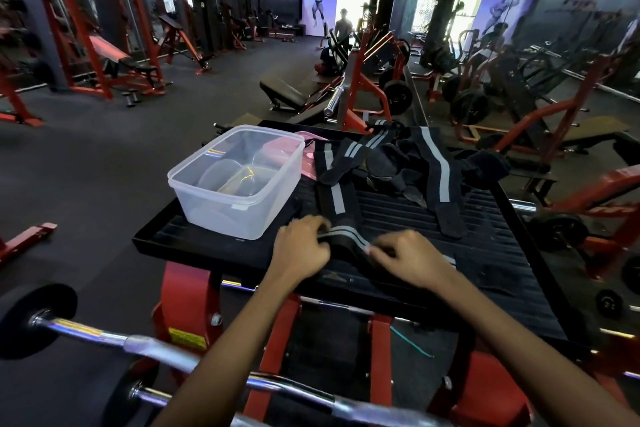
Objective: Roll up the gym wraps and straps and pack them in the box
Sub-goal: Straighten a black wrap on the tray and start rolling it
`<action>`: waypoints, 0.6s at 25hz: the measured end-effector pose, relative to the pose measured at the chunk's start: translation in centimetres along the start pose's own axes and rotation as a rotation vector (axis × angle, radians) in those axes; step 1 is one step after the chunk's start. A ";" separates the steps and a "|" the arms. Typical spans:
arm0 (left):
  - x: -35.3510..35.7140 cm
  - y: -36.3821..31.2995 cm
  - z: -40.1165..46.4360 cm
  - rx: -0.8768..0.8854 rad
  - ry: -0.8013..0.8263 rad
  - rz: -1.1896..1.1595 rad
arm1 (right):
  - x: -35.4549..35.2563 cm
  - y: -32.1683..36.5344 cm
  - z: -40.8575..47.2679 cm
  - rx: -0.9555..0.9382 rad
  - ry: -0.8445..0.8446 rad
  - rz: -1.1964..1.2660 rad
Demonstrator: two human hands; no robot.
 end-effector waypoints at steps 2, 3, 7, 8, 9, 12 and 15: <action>0.3 -1.5 1.3 0.043 0.020 -0.036 | -0.5 -1.1 3.6 0.215 -0.086 0.286; 1.1 -2.1 1.9 0.038 0.085 -0.030 | -0.3 -1.9 5.3 0.347 -0.114 0.442; 4.3 -2.3 1.9 -0.007 0.215 0.083 | 2.8 -4.0 8.7 0.735 -0.001 0.845; 3.9 -2.2 1.8 0.010 0.142 0.084 | 3.4 -4.1 9.3 0.733 0.059 0.870; 3.4 -2.3 1.8 0.039 0.073 0.051 | 3.7 -4.2 10.1 0.708 0.077 0.913; 2.2 -2.6 1.2 0.095 0.039 -0.149 | 3.0 -5.0 13.2 0.597 -0.122 0.909; 1.8 -3.2 0.4 0.187 0.093 -0.283 | 0.6 -5.5 15.2 0.540 -0.353 0.786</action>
Point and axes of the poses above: each hand's wrist, its own z-axis towards the middle knuckle, its own x-axis out of the palm, y = z × x, the point moved 7 cm from there along z, towards the middle knuckle, and after that the axes turned 14 degrees about z, right-handed, at the moved point
